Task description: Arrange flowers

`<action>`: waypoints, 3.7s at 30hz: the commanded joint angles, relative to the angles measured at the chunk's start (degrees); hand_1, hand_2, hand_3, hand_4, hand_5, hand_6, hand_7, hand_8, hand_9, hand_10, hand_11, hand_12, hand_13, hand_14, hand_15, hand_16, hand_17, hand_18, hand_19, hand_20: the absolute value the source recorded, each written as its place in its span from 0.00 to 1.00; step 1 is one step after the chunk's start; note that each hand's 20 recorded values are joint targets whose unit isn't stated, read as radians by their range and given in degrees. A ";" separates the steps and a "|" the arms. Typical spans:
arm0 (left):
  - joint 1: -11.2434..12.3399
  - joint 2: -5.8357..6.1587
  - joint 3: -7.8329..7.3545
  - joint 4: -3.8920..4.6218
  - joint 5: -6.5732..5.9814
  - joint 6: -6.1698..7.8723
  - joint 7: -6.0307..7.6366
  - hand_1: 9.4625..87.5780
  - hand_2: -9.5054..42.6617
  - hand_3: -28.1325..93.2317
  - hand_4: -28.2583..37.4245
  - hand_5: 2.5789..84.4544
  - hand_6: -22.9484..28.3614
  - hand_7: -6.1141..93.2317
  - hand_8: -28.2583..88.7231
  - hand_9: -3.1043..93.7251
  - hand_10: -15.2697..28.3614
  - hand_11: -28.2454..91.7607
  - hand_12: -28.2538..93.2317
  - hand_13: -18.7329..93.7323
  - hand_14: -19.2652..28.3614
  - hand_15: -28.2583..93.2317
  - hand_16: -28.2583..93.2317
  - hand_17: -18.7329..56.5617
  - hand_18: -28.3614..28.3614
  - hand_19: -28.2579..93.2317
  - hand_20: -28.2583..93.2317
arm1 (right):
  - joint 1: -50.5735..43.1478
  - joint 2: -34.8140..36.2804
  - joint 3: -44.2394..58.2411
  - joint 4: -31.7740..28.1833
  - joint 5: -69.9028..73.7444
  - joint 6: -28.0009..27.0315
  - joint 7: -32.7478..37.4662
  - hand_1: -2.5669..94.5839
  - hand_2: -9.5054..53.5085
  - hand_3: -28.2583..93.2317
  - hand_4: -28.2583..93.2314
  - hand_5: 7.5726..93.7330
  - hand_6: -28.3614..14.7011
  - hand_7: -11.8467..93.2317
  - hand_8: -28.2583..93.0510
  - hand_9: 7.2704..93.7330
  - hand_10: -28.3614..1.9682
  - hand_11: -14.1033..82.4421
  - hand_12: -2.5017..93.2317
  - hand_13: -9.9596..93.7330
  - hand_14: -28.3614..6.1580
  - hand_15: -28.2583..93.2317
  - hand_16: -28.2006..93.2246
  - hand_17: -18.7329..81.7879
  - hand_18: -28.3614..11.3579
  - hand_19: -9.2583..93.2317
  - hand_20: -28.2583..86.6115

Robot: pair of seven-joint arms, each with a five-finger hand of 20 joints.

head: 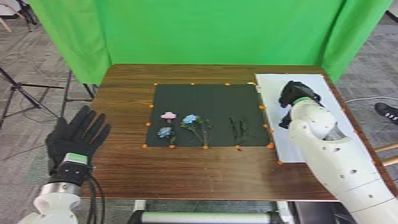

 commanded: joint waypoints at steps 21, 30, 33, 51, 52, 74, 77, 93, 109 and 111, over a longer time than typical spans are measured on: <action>-1.33 -0.60 -0.21 0.35 0.84 -0.90 -3.00 0.23 0.47 0.84 0.00 0.46 0.58 0.21 0.16 0.39 0.63 0.40 0.32 0.39 0.69 0.53 0.17 0.18 0.74 0.51 0.32 | -3.47 2.43 -5.35 -7.59 -2.88 20.06 -11.73 0.73 0.00 0.83 0.00 0.76 0.63 0.41 0.25 0.87 0.64 0.26 0.48 0.85 0.76 0.55 0.64 0.64 0.37 0.96 0.41; -1.39 -0.42 0.35 0.17 -0.01 -0.35 -2.48 0.23 0.46 0.84 0.00 0.46 0.58 0.20 0.16 0.39 0.63 0.40 0.32 0.39 0.69 0.52 0.17 0.18 0.74 0.51 0.32 | 0.08 -3.30 -12.11 -9.44 -0.09 14.04 -21.14 0.72 0.00 0.84 0.00 0.74 0.64 0.43 0.23 0.85 0.61 0.26 0.49 0.82 0.70 0.53 0.65 0.59 0.38 0.98 0.36; -2.62 -0.36 1.12 0.77 0.23 -0.89 -2.89 0.23 0.46 0.84 0.00 0.46 0.58 0.21 0.16 0.39 0.64 0.40 0.32 0.39 0.69 0.53 0.17 0.18 0.74 0.51 0.32 | 1.58 -5.44 -14.20 -7.35 0.29 12.32 -22.06 0.71 0.00 0.84 0.00 0.73 0.64 0.43 0.23 0.85 0.60 0.27 0.49 0.82 0.70 0.54 0.65 0.59 0.38 0.97 0.36; -5.14 0.48 3.16 0.56 -4.03 1.40 -1.71 0.23 0.47 0.83 0.00 0.46 0.59 0.21 0.16 0.40 0.64 0.41 0.32 0.39 0.69 0.53 0.17 0.18 0.74 0.52 0.32 | -1.26 -9.37 -15.16 -5.98 -3.55 8.27 -23.09 0.69 0.00 0.83 0.00 0.70 0.61 0.42 0.21 0.82 0.56 0.26 0.47 0.78 0.70 0.54 0.63 0.58 0.42 0.92 0.40; -5.35 0.64 3.43 0.65 -3.75 1.54 -1.50 0.23 0.47 0.84 0.00 0.47 0.59 0.21 0.16 0.40 0.64 0.41 0.33 0.40 0.69 0.53 0.17 0.18 0.74 0.52 0.32 | -1.38 -9.57 -15.10 -5.75 -4.24 8.35 -23.17 0.69 0.00 0.83 0.00 0.70 0.61 0.42 0.21 0.81 0.55 0.25 0.47 0.78 0.70 0.53 0.63 0.58 0.43 0.91 0.39; -4.42 0.17 2.78 -0.20 -5.79 4.83 0.02 0.22 0.47 0.84 0.00 0.48 0.59 0.22 0.16 0.41 0.65 0.42 0.33 0.40 0.70 0.55 0.17 0.18 0.74 0.53 0.32 | -4.57 -7.49 -12.14 -12.74 -3.87 -2.29 -20.37 0.61 0.00 0.83 0.00 0.69 0.68 0.34 0.17 0.70 0.61 0.29 0.20 0.75 0.66 0.56 0.61 0.53 0.23 0.83 0.59; -4.33 0.48 2.86 -0.22 -6.15 4.64 0.47 0.22 0.47 0.84 0.00 0.48 0.59 0.22 0.16 0.41 0.66 0.42 0.33 0.40 0.70 0.55 0.17 0.18 0.74 0.53 0.32 | -4.75 -7.10 -12.00 -13.79 -3.75 -3.16 -19.58 0.57 0.00 0.85 0.00 0.68 0.69 0.33 0.12 0.67 0.61 0.28 0.18 0.73 0.62 0.59 0.59 0.52 0.21 0.84 0.59; -3.46 0.33 1.98 -0.10 -4.75 2.80 0.50 0.22 0.47 0.84 0.00 0.48 0.59 0.23 0.15 0.41 0.66 0.43 0.32 0.40 0.70 0.56 0.16 0.18 0.74 0.53 0.32 | -9.33 -1.49 4.15 -20.54 -4.58 -2.24 -10.65 0.45 0.00 0.89 0.00 0.55 0.58 0.28 0.12 0.52 0.46 0.25 0.17 0.64 0.46 0.67 0.44 0.48 0.17 0.84 0.58; -2.27 2.18 1.95 -0.18 -4.70 1.91 2.46 0.22 0.47 0.84 0.00 0.47 0.59 0.22 0.16 0.41 0.66 0.42 0.32 0.40 0.70 0.55 0.16 0.18 0.74 0.53 0.32 | 7.17 6.52 5.16 2.74 0.02 1.32 -6.18 0.39 0.00 0.93 0.00 0.37 0.52 0.27 0.13 0.32 0.38 0.22 0.16 0.32 0.38 0.42 0.29 0.33 0.26 0.58 0.42; -2.41 2.24 2.02 -0.20 -4.58 1.68 2.60 0.22 0.47 0.84 0.00 0.47 0.59 0.22 0.16 0.41 0.66 0.42 0.32 0.40 0.70 0.55 0.17 0.18 0.74 0.53 0.32 | 8.54 6.52 4.31 4.99 0.96 -1.66 -6.15 0.39 0.00 0.92 0.00 0.35 0.51 0.25 0.13 0.31 0.39 0.22 0.15 0.31 0.39 0.41 0.28 0.33 0.26 0.57 0.41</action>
